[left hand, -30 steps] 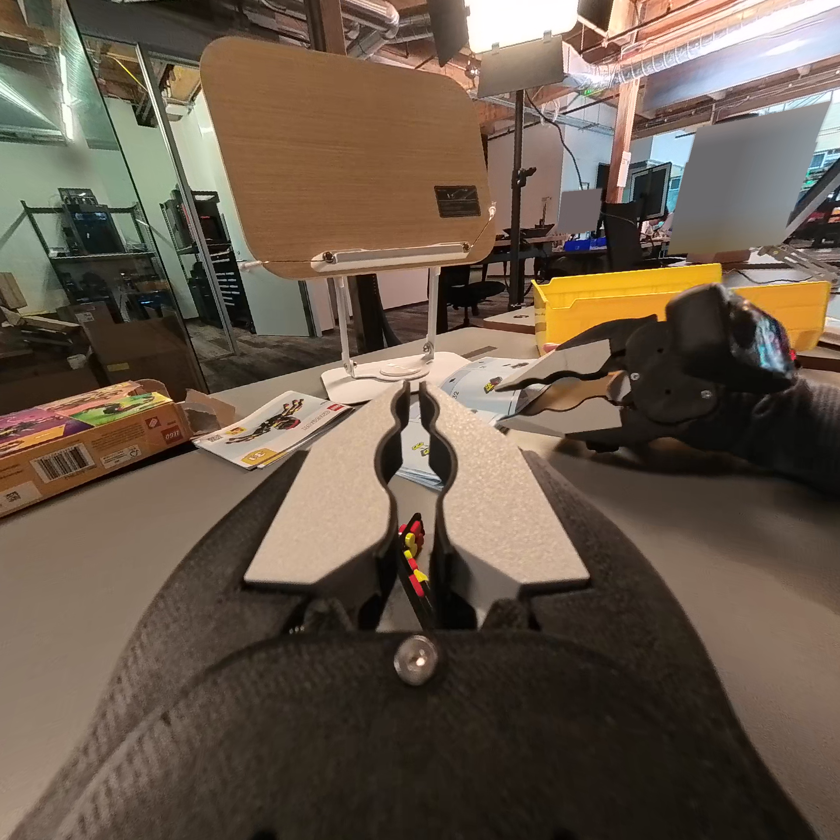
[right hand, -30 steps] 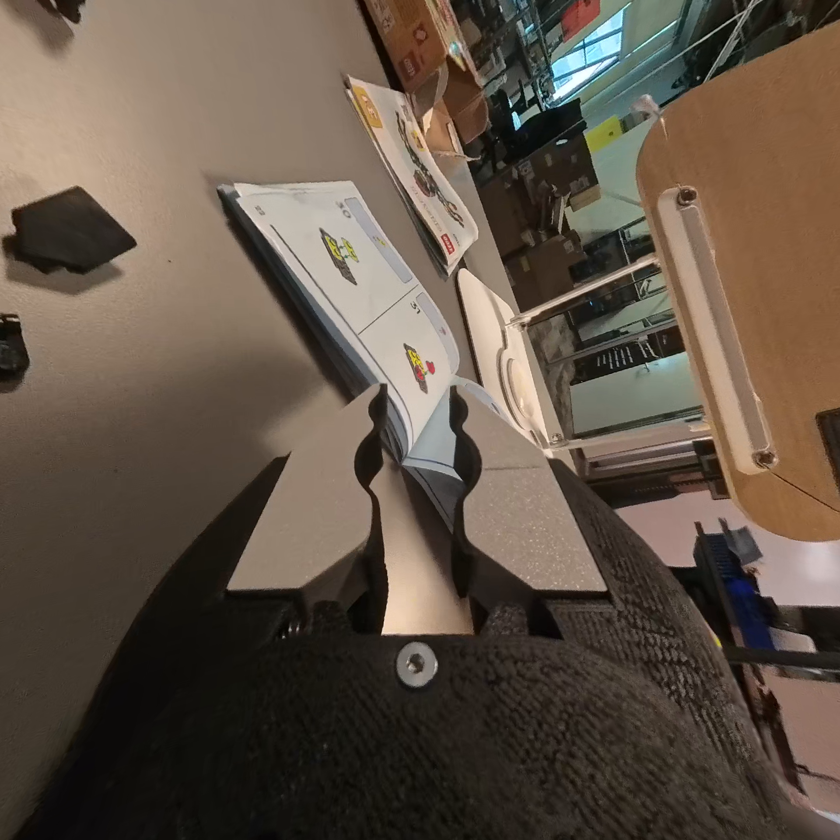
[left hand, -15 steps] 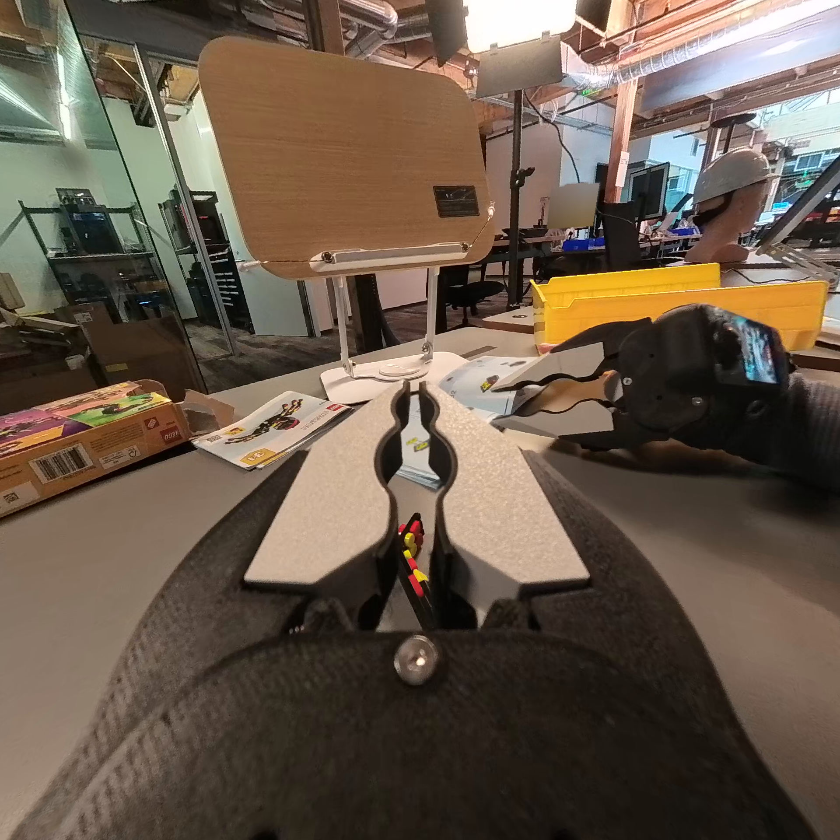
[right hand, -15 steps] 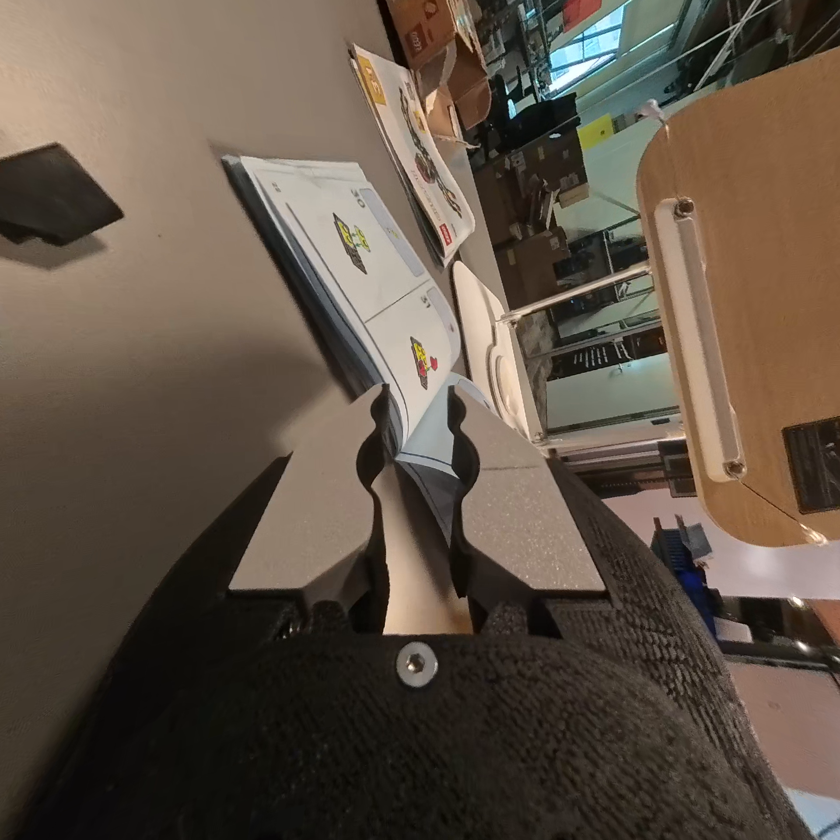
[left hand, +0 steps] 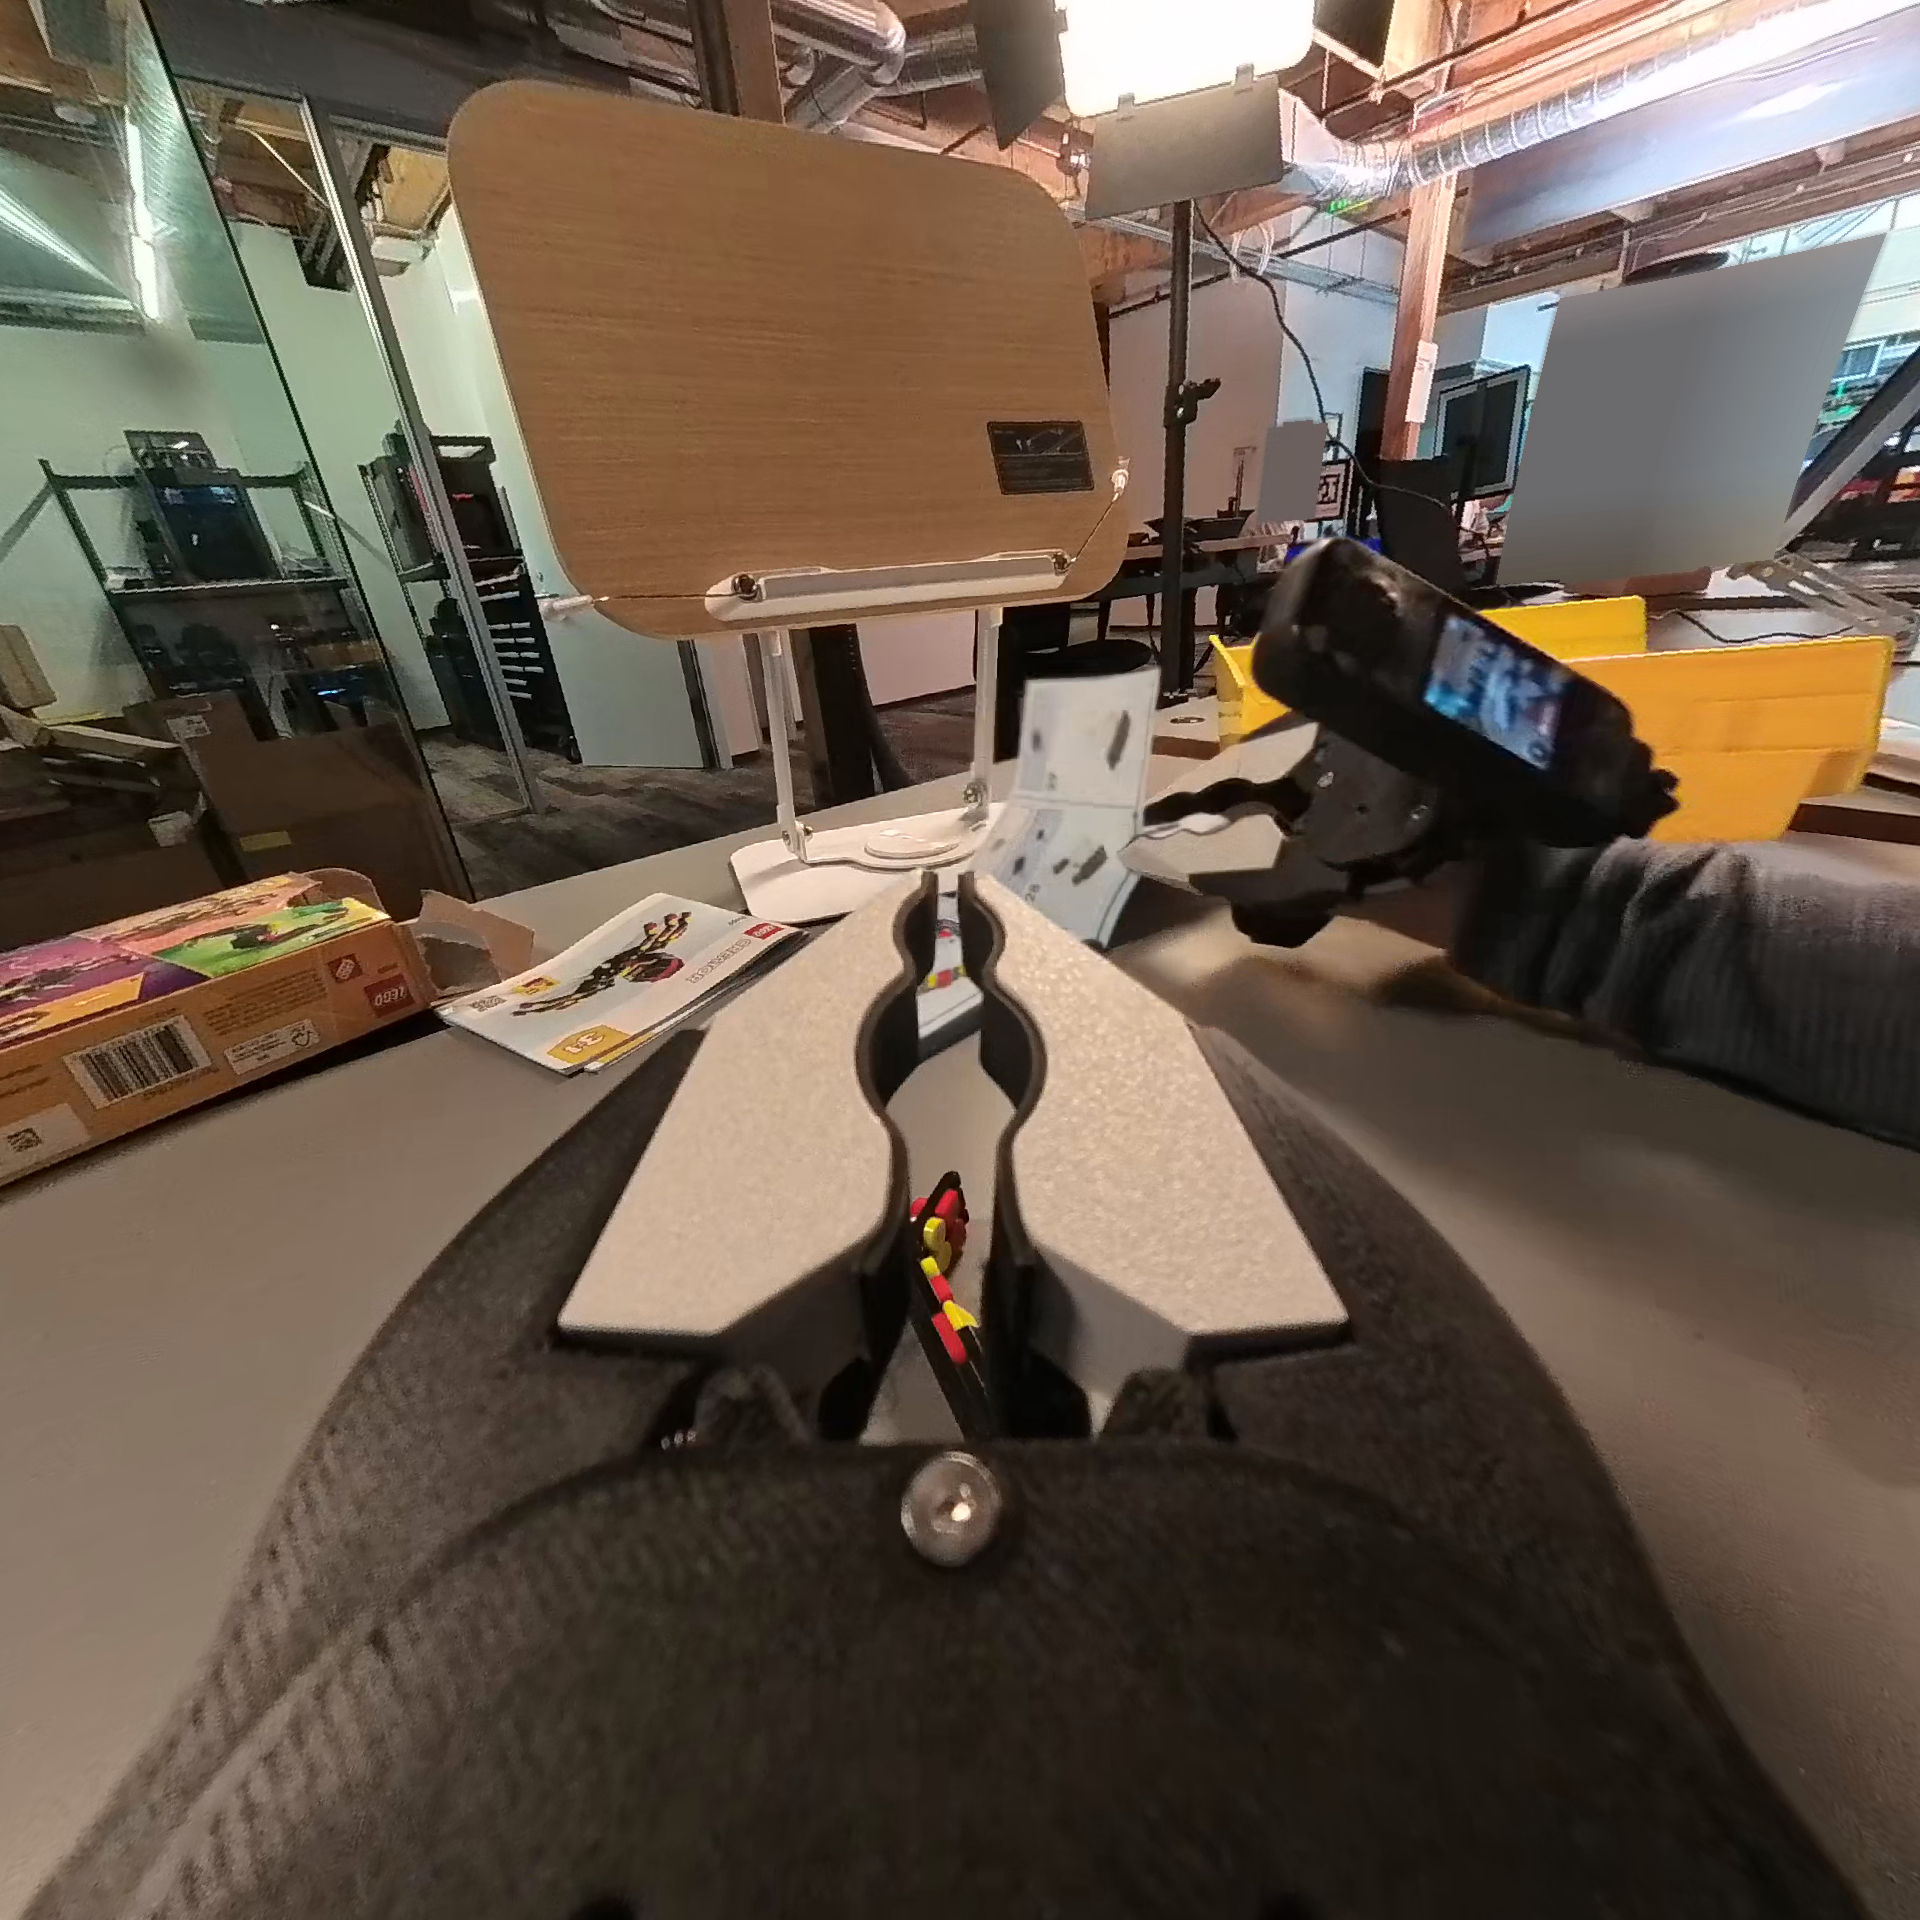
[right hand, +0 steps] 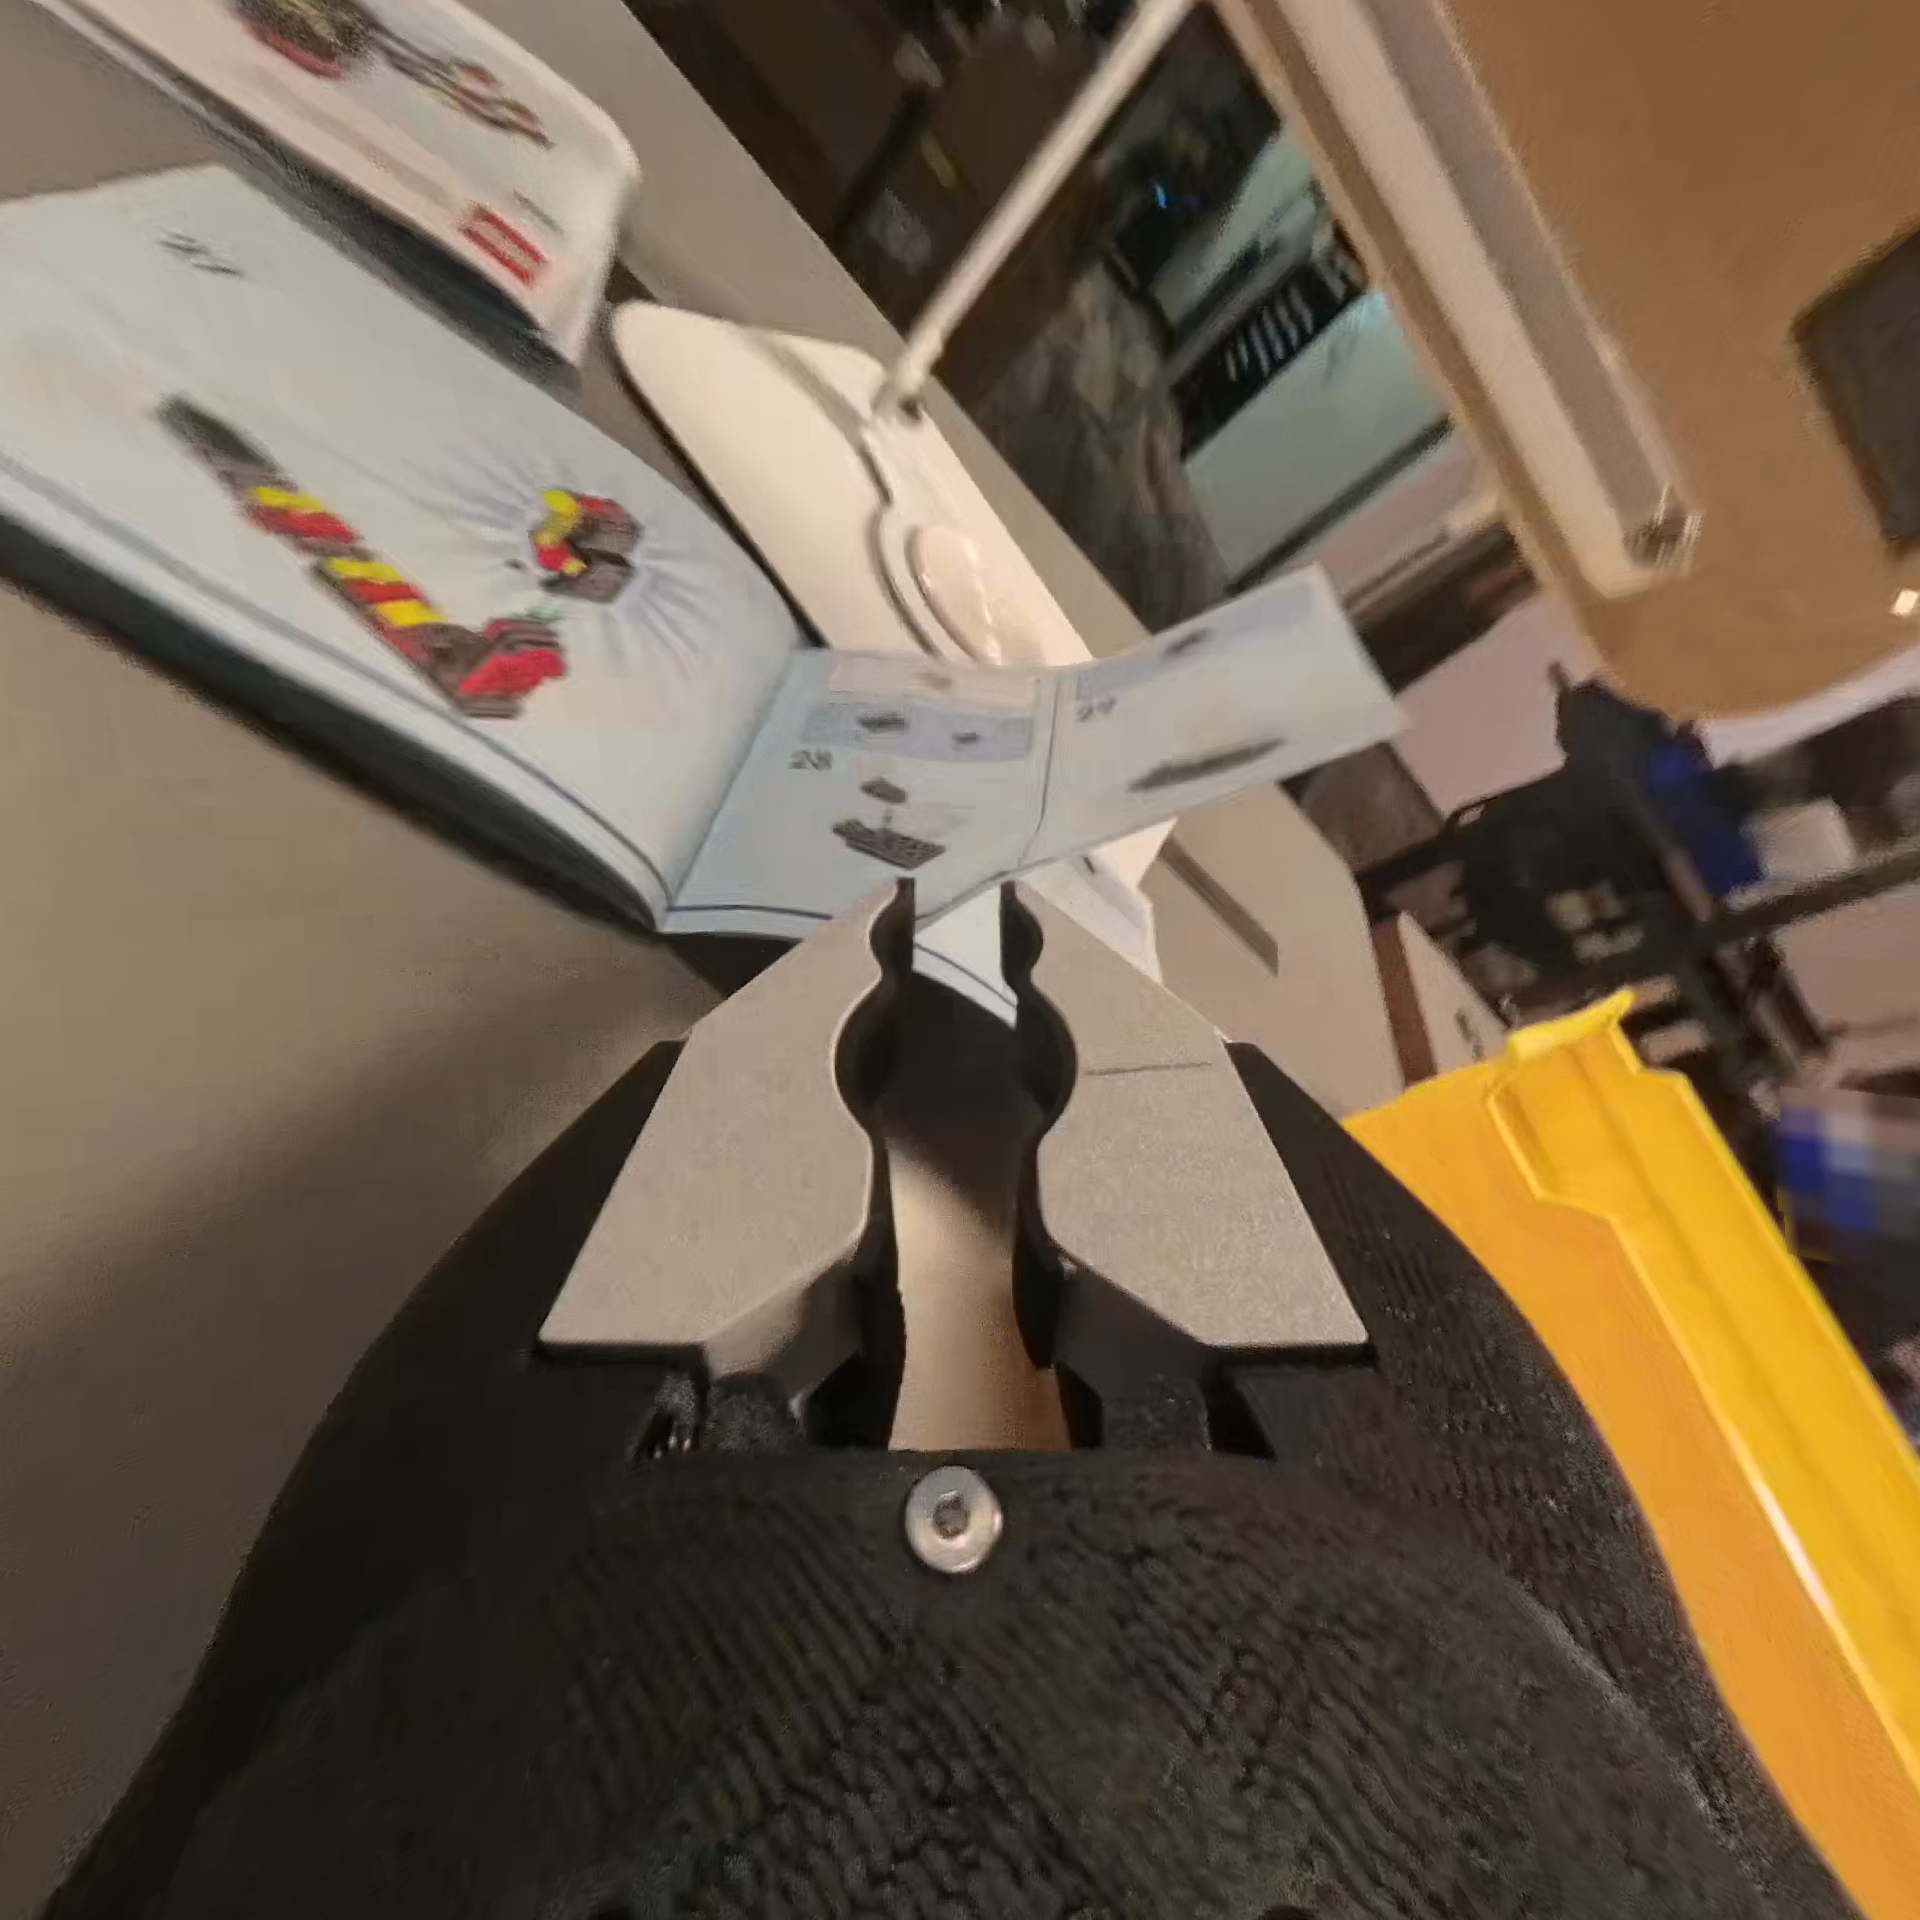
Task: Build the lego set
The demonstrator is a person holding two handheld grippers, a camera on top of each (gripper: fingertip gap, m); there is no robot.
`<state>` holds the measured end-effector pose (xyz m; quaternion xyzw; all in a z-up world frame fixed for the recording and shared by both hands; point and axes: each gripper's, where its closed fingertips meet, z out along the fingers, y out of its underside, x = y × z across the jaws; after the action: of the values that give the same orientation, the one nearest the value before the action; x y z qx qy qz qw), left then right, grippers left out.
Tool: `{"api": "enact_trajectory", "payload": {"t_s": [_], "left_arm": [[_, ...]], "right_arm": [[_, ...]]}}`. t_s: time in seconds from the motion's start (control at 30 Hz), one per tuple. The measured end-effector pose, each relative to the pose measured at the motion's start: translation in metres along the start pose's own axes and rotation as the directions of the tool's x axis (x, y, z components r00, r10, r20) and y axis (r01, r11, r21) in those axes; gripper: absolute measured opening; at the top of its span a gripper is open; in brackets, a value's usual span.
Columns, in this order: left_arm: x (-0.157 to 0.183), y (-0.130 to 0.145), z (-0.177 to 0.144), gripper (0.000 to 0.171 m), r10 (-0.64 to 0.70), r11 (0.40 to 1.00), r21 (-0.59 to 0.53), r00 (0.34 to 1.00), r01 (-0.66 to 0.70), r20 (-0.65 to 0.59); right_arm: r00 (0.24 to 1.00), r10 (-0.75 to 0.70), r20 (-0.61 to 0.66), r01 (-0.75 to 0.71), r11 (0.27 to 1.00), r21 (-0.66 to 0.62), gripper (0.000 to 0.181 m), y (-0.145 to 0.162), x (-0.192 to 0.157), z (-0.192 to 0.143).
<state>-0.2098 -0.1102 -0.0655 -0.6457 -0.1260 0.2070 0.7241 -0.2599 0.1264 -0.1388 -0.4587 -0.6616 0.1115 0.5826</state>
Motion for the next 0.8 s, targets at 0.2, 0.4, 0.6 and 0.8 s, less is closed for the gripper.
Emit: {"api": "enact_trajectory", "payload": {"t_s": [0.2,0.4,0.6,0.8], "left_arm": [[0.000,0.000,0.000,0.002,0.001,1.000,0.000,1.000,-0.001,-0.003],[0.000,0.000,0.000,0.002,0.003,1.000,0.000,1.000,-0.003,-0.004],[0.000,0.000,-0.001,0.002,0.001,1.000,0.000,1.000,-0.001,-0.003],[-0.001,0.000,-0.001,0.002,-0.002,1.000,0.001,1.000,0.002,-0.002]], "right_arm": [[0.989,0.145,-0.015,-0.145,0.980,-0.139,0.014,0.025,0.011,0.012],[0.961,0.264,0.075,-0.251,0.956,-0.155,0.000,0.028,0.005,0.006],[0.744,0.639,0.195,-0.601,0.768,-0.222,0.000,0.036,0.002,-0.017],[0.524,0.825,0.211,-0.780,0.564,-0.270,0.000,0.048,-0.005,-0.053]]}}
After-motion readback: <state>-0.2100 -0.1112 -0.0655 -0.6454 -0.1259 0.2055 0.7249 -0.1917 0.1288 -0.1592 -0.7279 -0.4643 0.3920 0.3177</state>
